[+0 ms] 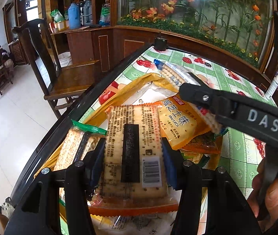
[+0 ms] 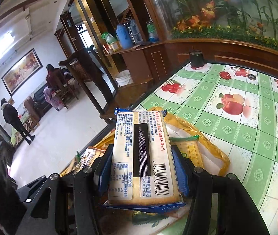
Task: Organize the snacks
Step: 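Open both tools to release the packs into the tray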
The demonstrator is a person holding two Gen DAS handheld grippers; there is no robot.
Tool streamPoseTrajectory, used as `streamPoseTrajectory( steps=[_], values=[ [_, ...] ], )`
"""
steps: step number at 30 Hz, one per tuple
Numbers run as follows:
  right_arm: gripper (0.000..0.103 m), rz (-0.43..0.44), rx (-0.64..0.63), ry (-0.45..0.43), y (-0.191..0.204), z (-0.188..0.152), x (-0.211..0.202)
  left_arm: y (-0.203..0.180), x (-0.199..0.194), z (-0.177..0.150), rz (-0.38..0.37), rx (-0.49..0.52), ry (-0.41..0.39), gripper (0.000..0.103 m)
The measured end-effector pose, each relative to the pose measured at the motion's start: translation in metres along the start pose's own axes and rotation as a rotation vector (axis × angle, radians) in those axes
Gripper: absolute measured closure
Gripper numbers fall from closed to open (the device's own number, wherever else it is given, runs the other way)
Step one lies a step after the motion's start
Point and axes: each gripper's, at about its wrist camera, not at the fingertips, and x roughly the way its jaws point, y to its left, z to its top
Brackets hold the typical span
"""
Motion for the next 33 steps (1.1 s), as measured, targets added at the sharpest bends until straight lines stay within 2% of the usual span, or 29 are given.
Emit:
streamPoseTrajectory(
  steps=[14,28,30,33],
  values=[
    [0.046,-0.011,-0.009,0.033,0.001,-0.002,0.018,-0.002,0.002,0.004,0.011,0.012,0.005,0.051],
    [0.046,-0.019,-0.014,0.011,0.000,0.002,0.012,0.002,0.005,0.005,-0.001,-0.009,0.017,0.050],
    [0.046,-0.023,-0.010,0.003,-0.002,0.002,0.008,0.004,0.006,0.006,-0.006,-0.016,0.021,0.049],
    [0.046,-0.030,0.004,-0.015,-0.007,0.001,-0.002,0.003,0.002,0.006,-0.013,-0.019,0.013,0.033]
  ],
)
